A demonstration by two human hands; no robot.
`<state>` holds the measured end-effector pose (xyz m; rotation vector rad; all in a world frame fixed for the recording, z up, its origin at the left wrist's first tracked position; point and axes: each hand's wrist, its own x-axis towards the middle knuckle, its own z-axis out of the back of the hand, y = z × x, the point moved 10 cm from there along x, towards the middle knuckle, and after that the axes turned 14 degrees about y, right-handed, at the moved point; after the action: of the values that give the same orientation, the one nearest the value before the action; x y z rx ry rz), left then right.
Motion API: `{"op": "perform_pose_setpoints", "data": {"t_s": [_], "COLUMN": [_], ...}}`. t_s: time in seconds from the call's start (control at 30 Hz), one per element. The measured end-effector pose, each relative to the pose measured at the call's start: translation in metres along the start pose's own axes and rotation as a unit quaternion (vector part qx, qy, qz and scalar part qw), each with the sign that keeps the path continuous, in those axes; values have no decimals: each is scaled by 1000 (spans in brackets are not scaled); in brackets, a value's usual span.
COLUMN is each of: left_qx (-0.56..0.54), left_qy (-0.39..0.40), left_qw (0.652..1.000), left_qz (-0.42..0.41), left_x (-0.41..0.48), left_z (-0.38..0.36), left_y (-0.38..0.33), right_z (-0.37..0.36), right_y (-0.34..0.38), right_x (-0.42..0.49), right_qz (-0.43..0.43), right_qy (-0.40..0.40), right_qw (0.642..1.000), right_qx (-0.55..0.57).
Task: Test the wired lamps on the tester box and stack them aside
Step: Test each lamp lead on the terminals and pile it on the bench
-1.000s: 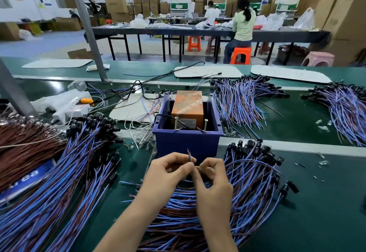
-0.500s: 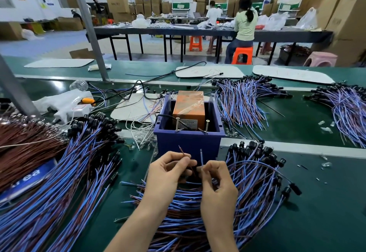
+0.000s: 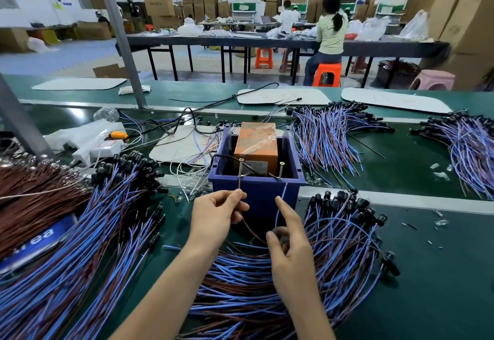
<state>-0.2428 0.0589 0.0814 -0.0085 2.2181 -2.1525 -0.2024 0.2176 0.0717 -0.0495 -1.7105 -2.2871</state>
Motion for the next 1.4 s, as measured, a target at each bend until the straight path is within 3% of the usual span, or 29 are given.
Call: {"op": "perform_pose_setpoints", "data": {"t_s": [0.83,1.17,1.27,1.4], "left_qx": [2,27,-21,-136], "left_qy": [4,137,95,22], "left_qw": [1000,990,995,990], "left_qz": [-6,-12,-35,-44], "left_x": [1,-8,-13,-26], "left_z": [-3,-23,-5,37], "left_y": [1,-7,-11,-9], "right_z": [-2,-15,-10,11], "right_y": [7,8,6,6], "right_x": [11,6,4,-1], "right_qz": [20,24,14,5], "right_qy": [30,70,45,-24], "right_qw": [999,997,998,987], "right_qx": [-30,-30,-49,-162]}}
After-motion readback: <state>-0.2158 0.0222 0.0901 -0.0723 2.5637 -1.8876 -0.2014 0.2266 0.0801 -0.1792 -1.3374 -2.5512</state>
